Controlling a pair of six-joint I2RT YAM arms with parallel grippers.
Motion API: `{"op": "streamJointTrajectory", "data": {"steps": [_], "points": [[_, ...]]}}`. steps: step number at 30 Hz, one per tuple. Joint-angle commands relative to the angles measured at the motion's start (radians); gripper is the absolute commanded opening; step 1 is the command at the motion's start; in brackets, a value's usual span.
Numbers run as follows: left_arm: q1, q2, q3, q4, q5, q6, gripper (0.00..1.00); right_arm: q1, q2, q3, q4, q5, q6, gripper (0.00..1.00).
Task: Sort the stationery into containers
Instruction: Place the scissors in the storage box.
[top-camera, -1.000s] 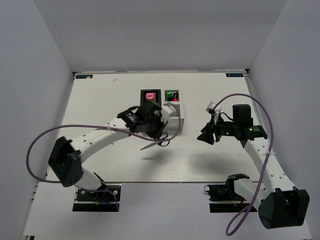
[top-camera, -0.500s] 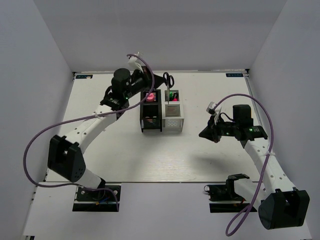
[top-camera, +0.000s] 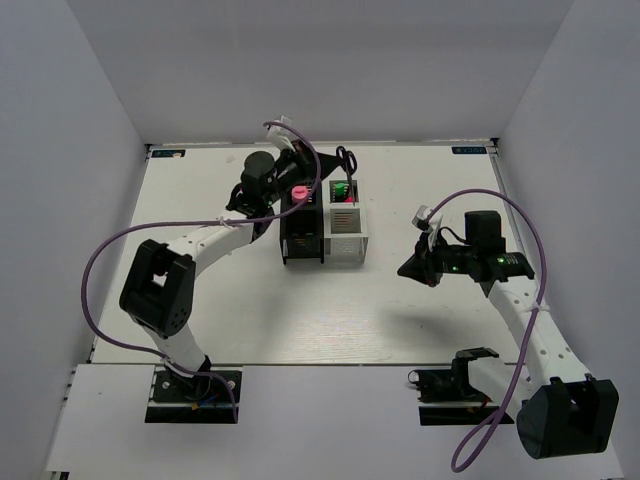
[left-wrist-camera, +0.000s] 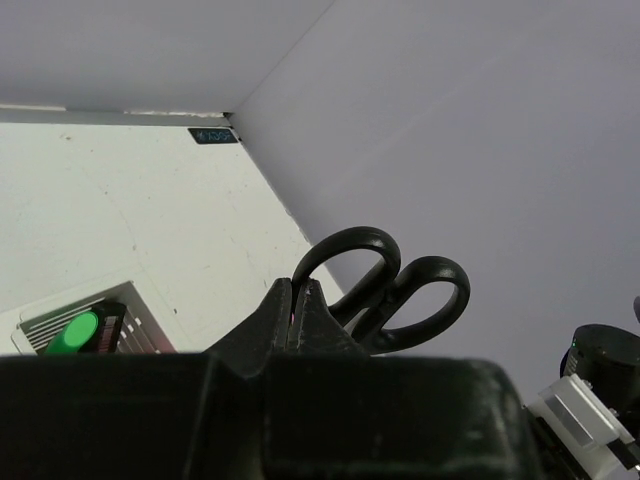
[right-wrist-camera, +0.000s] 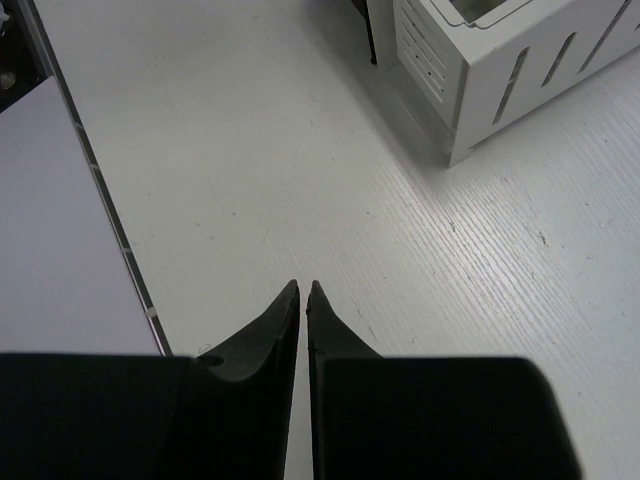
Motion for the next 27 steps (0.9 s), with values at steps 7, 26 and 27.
{"op": "streamJointTrajectory", "data": {"steps": [7,26,27], "points": [[0.003,-0.01,-0.092,0.003,0.082,0.074,0.0,-0.003,-0.003,-0.004,-0.001,-0.022,-0.022,0.1],[-0.06,0.023,-0.095,-0.206,0.068,0.284,0.08,-0.006,0.002,-0.003,-0.007,-0.02,-0.025,0.11],[-0.06,0.025,-0.083,-0.213,0.066,0.295,0.14,-0.006,-0.001,-0.003,-0.009,-0.02,-0.025,0.11]]}}
